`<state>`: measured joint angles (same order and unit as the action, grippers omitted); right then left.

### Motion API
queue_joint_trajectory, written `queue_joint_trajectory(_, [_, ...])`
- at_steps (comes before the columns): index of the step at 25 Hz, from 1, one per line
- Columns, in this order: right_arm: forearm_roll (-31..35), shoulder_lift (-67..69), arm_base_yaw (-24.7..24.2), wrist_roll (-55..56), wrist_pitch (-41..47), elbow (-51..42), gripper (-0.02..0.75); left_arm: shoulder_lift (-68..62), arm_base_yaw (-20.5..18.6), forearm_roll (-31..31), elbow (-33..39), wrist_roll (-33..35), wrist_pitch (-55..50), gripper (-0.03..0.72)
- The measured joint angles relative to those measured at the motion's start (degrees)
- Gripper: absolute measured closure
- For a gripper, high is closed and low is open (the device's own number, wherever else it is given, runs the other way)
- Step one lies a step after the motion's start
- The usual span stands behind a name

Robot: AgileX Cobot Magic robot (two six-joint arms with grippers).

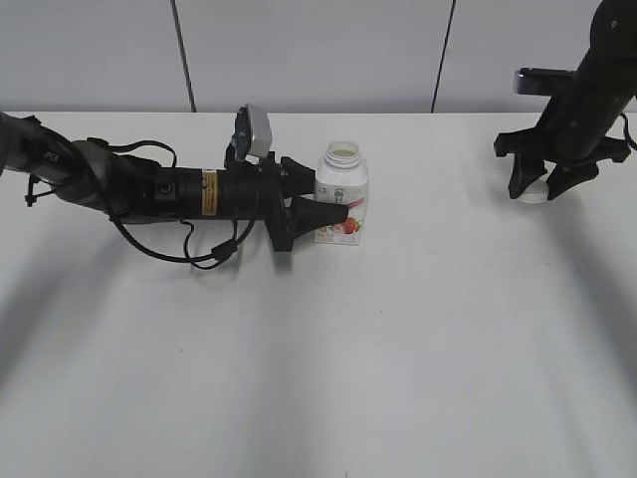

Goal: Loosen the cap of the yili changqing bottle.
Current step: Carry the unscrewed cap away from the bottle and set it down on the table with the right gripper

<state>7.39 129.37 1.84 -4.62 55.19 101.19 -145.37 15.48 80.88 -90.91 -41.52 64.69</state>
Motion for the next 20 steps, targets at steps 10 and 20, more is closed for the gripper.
queue_joint_trajectory(10, [1.55, 0.00, 0.00, 0.94, -8.62, -8.15, 0.351, 0.00, 0.00, -0.06, 0.00, 0.00, 0.00, 0.290])
queue_joint_trajectory(20, [1.91, 0.00, 0.00, 1.04, -9.27, -8.56, 0.328, 0.00, 0.00, -0.11, 0.00, 0.00, 0.00, 0.290])
